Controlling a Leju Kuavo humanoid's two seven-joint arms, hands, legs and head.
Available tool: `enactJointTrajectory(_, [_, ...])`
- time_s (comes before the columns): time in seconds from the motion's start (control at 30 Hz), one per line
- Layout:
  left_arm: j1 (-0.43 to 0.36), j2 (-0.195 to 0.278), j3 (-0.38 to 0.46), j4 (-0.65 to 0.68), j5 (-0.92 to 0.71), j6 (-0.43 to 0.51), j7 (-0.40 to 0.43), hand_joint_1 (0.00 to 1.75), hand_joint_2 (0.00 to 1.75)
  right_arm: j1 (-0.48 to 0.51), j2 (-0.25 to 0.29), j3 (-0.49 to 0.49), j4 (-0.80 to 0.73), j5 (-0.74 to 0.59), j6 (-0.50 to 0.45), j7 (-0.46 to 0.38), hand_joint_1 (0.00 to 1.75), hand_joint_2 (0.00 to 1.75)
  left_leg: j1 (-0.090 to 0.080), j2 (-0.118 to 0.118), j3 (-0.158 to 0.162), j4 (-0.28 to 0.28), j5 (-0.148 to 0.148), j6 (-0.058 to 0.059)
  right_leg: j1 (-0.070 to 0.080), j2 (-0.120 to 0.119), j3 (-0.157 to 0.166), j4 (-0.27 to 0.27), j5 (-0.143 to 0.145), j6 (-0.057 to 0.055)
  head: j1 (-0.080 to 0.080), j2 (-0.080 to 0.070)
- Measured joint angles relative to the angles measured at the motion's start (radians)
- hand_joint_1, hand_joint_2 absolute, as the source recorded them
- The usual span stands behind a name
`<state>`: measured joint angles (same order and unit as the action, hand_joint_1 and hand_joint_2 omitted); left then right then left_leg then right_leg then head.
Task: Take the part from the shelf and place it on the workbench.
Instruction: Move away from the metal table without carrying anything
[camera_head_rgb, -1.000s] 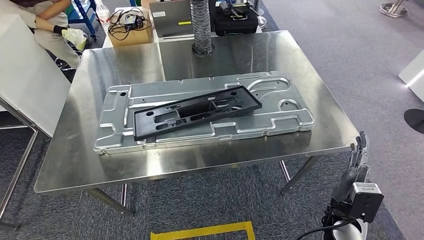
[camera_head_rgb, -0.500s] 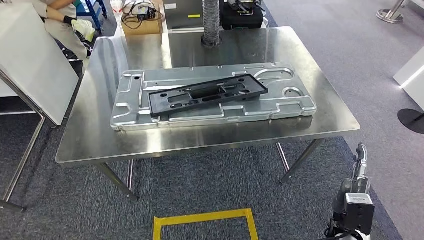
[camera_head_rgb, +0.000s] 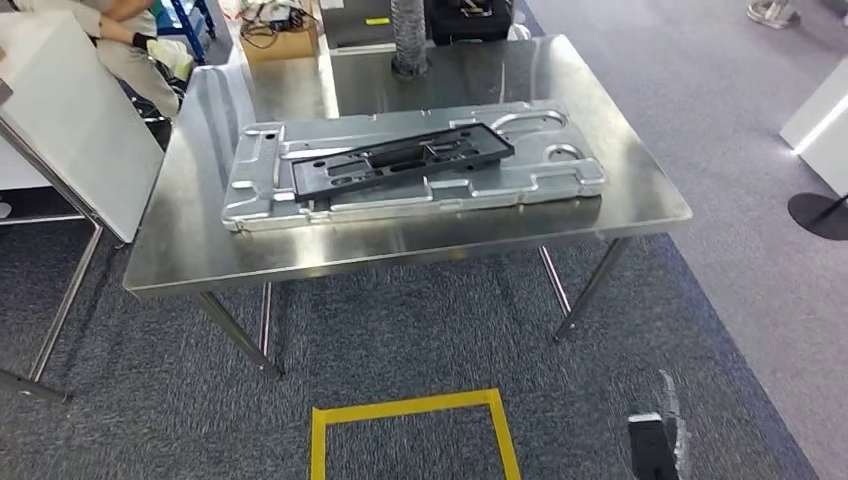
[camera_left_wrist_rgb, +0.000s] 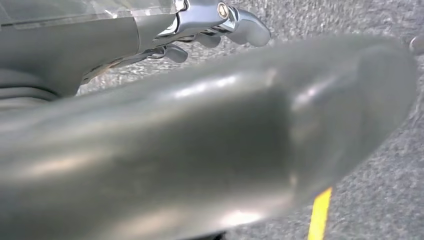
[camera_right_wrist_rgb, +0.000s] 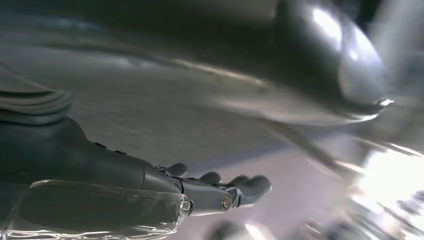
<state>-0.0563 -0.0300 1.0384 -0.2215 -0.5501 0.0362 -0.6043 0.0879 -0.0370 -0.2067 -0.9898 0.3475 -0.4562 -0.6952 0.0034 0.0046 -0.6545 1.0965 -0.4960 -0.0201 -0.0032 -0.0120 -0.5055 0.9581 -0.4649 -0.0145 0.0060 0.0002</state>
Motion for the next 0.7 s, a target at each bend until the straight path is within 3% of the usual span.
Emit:
enactJointTrajectory(0.03, [0.001,-0.002,0.004,0.000,-0.003,0.000,-0.004,0.00,0.00,-0.007,0.001,0.001,0.074,0.001,-0.003,0.000,0.00,0.00,0.001,0.000,-0.015,0.065,-0.055,-0.003,0.000,-0.001,-0.017,0.001,0.013,-0.002,-0.003,0.000])
enactJointTrajectory(0.07, [0.001,-0.002,0.007,0.000,-0.007,0.000,-0.006,0.00,0.00,-0.013,0.002,0.001,0.143,0.002,-0.006,0.001,0.00,0.00,0.001,0.000,-0.025,0.129,-0.091,-0.006,0.001,-0.002,-0.034,0.003,0.025,-0.002,-0.004,0.000])
enactJointTrajectory(0.1, [0.003,-0.003,0.009,0.000,-0.010,0.000,-0.007,0.00,0.00,-0.019,0.003,0.001,0.209,0.004,-0.008,0.001,0.00,0.00,0.001,0.000,-0.024,0.174,-0.099,-0.007,0.001,-0.003,-0.053,0.006,0.037,-0.002,-0.004,0.000])
enactJointTrajectory(0.13, [0.004,-0.003,0.010,0.000,-0.014,0.001,-0.008,0.00,0.00,-0.026,0.004,0.002,0.273,0.008,-0.010,0.002,0.00,0.00,0.001,0.000,-0.009,0.188,-0.082,-0.008,0.000,-0.004,-0.072,0.010,0.047,0.000,-0.006,0.000])
enactJointTrajectory(0.17, [0.006,-0.003,0.012,0.000,-0.018,0.001,-0.010,0.00,0.00,-0.035,0.004,0.002,0.341,0.014,-0.011,0.004,0.00,0.00,0.001,0.000,0.024,0.168,-0.052,-0.008,0.000,-0.004,-0.090,0.016,0.057,0.002,-0.006,0.000])
enactJointTrajectory(0.2, [0.006,-0.003,0.012,0.000,-0.022,0.001,-0.012,0.00,0.00,-0.043,0.005,0.002,0.407,0.022,-0.011,0.009,0.00,0.00,0.001,0.000,0.076,0.113,-0.026,-0.006,-0.001,-0.004,-0.107,0.024,0.066,0.006,-0.007,0.000])
enactJointTrajectory(0.23, [0.005,-0.003,0.013,0.000,-0.026,0.001,-0.014,0.00,0.00,-0.049,0.006,0.003,0.465,0.031,-0.010,0.017,0.00,0.00,0.000,-0.001,0.136,0.035,-0.021,-0.004,0.000,-0.004,-0.120,0.032,0.073,0.010,-0.008,0.000])
enactJointTrajectory(0.3, [0.002,-0.003,0.013,0.000,-0.035,0.001,-0.016,0.00,0.00,-0.059,0.008,0.009,0.556,0.051,-0.003,0.046,0.00,0.00,-0.003,-0.001,0.220,-0.093,-0.045,0.006,0.002,-0.004,-0.135,0.044,0.087,0.019,-0.007,0.000])
enactJointTrajectory(0.33, [0.002,-0.003,0.013,0.000,-0.039,0.003,-0.016,0.00,0.00,-0.064,0.009,0.014,0.591,0.062,0.006,0.067,0.00,0.00,-0.005,-0.001,0.233,-0.121,-0.057,0.012,0.002,-0.004,-0.138,0.045,0.096,0.025,-0.008,0.000])
enactJointTrajectory(0.4, [0.003,-0.004,0.013,0.000,-0.047,0.008,-0.013,0.00,0.00,-0.072,0.011,0.026,0.653,0.082,0.034,0.117,0.00,0.00,-0.006,0.002,0.223,-0.127,-0.045,0.028,-0.001,-0.003,-0.140,0.043,0.110,0.036,-0.010,0.000])
enactJointTrajectory(0.43, [0.003,-0.005,0.013,0.000,-0.051,0.011,-0.010,0.00,0.00,-0.073,0.012,0.033,0.678,0.089,0.055,0.142,0.00,0.00,-0.005,0.004,0.213,-0.128,-0.033,0.037,-0.002,-0.001,-0.146,0.052,0.096,0.042,-0.010,0.000])
enactJointTrajectory(0.47, [0.003,-0.006,0.013,0.000,-0.055,0.013,-0.007,0.00,0.00,-0.074,0.013,0.038,0.698,0.093,0.076,0.164,0.00,0.00,-0.003,0.006,0.202,-0.130,-0.019,0.045,-0.004,0.001,-0.157,0.079,0.061,0.046,-0.007,0.000])
enactJointTrajectory(0.5, [0.003,-0.006,0.013,0.000,-0.059,0.015,-0.004,0.00,0.00,-0.076,0.014,0.042,0.715,0.094,0.097,0.185,0.00,0.00,-0.002,0.007,0.187,-0.131,-0.005,0.050,-0.006,0.003,-0.173,0.129,0.007,0.050,-0.005,0.000])
enactJointTrajectory(0.57, [0.005,-0.006,0.013,0.000,-0.068,0.018,0.004,0.00,0.00,-0.080,0.016,0.048,0.739,0.094,0.138,0.224,0.00,0.00,-0.003,0.008,0.153,-0.129,0.020,0.053,-0.009,0.004,-0.204,0.264,-0.094,0.057,-0.002,0.000])
enactJointTrajectory(0.6, [0.006,-0.006,0.013,0.000,-0.074,0.020,0.008,0.00,0.00,-0.082,0.017,0.049,0.749,0.093,0.156,0.243,0.00,0.00,-0.004,0.008,0.135,-0.128,0.033,0.052,-0.010,0.004,-0.208,0.319,-0.112,0.059,-0.002,0.000])
enactJointTrajectory(0.63, [0.006,-0.006,0.012,0.000,-0.079,0.023,0.013,0.00,0.00,-0.083,0.019,0.051,0.758,0.092,0.172,0.261,0.00,0.00,-0.004,0.008,0.118,-0.125,0.045,0.050,-0.010,0.004,-0.197,0.344,-0.103,0.059,-0.002,0.000])
enactJointTrajectory(0.67, [0.007,-0.006,0.012,0.000,-0.083,0.025,0.017,0.00,0.00,-0.084,0.021,0.053,0.765,0.092,0.185,0.275,0.00,0.00,-0.004,0.008,0.101,-0.122,0.056,0.048,-0.010,0.005,-0.169,0.333,-0.079,0.058,-0.002,0.000])
enactJointTrajectory(0.7, [0.007,-0.006,0.012,0.000,-0.087,0.027,0.020,0.00,0.00,-0.085,0.022,0.055,0.771,0.093,0.194,0.287,0.00,0.00,-0.004,0.008,0.085,-0.118,0.067,0.046,-0.010,0.005,-0.122,0.284,-0.053,0.055,-0.002,0.000])
